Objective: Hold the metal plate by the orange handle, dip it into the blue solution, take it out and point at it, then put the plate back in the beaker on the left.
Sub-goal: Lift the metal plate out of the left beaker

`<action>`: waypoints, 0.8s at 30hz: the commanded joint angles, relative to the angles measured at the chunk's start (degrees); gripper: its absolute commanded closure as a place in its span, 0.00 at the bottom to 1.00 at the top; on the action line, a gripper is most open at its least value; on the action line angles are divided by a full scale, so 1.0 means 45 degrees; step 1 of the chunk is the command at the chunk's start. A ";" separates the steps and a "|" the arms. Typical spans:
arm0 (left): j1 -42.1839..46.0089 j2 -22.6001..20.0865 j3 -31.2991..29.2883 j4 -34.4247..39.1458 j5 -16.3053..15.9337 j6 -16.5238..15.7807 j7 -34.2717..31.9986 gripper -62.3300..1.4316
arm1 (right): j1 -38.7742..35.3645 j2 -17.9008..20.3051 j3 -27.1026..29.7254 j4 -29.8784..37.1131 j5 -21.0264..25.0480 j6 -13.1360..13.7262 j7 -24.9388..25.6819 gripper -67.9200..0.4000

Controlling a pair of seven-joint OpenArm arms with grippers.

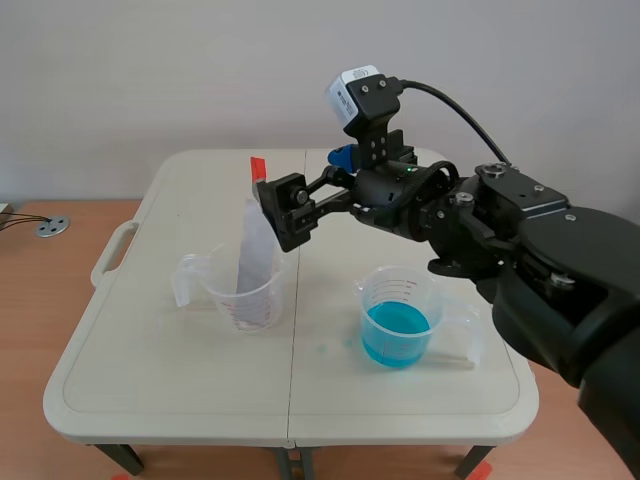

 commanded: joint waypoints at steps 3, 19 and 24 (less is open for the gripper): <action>-0.0029 -0.0005 -0.0015 0.0073 -0.0083 -0.0019 -0.0223 0.94 | 0.0792 -0.0520 -0.0034 -0.0238 0.0102 -0.0039 0.0155 0.02; -0.0039 -0.0005 -0.0015 0.0073 -0.0083 -0.0019 -0.0219 0.94 | 0.2535 -0.2550 -0.0253 -0.3011 -0.0432 -0.0039 -0.0034 0.02; -0.0039 -0.0005 -0.0015 0.0073 -0.0083 -0.0019 -0.0214 0.94 | 0.2739 -0.2992 -0.0257 -0.3832 -0.0461 -0.0039 -0.0019 0.02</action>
